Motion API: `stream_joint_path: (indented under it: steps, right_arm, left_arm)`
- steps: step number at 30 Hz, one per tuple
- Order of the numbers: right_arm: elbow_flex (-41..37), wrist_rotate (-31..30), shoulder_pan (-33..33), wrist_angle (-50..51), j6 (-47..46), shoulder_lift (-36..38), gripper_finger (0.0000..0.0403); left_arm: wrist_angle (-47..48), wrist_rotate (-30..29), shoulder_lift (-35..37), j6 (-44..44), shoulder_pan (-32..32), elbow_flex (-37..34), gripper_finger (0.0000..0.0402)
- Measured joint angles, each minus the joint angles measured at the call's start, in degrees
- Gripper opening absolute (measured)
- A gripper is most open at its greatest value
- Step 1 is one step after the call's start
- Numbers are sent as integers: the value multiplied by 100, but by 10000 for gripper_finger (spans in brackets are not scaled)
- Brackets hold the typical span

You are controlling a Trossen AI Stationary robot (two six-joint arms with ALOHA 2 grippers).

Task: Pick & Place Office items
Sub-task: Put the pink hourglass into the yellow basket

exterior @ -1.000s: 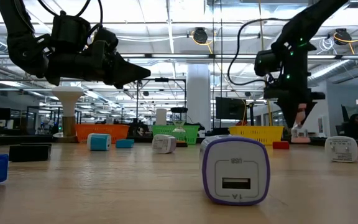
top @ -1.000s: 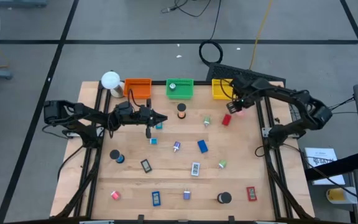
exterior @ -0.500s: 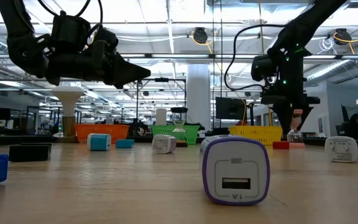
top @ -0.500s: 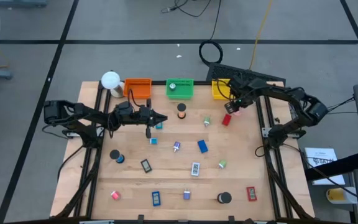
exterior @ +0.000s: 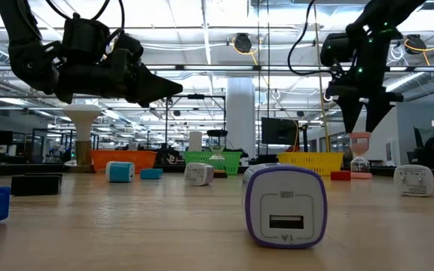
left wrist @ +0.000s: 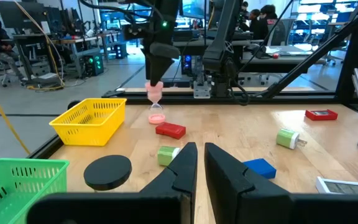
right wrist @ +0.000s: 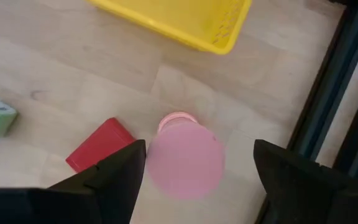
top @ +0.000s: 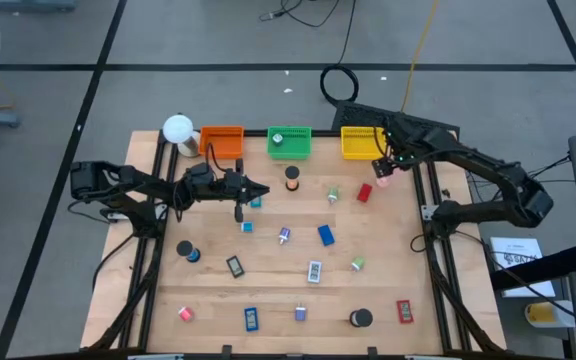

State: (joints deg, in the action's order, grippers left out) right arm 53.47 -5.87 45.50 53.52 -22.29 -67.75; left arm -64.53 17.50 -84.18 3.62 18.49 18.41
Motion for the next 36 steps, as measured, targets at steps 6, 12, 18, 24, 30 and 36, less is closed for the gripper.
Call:
stream_joint_path:
  steps: [6, 12, 18, 24, 30, 36]
  right_arm:
    - [0, -117, -316, 64, -82, -276, 293]
    - [0, -190, -405, 80, -104, -555, 296]
    - [0, -180, -401, 79, -78, -676, 271]
    - [0, -161, -401, 81, -63, -721, 207]
    - [416, 67, -383, 295, -58, -717, 195]
    - [1639, 144, -95, 614, -58, -822, 195]
  left_arm:
    - [2, 0, 0, 0, 1, 0, 35]
    - [0, 0, 0, 0, 1, 0, 35]
    - [1, 0, 0, 0, 1, 0, 35]
    - [1, 0, 0, 0, 0, 0, 35]
    - [0, 0, 0, 0, 0, 0, 35]
    - [1, -1, 0, 0, 1, 0, 35]
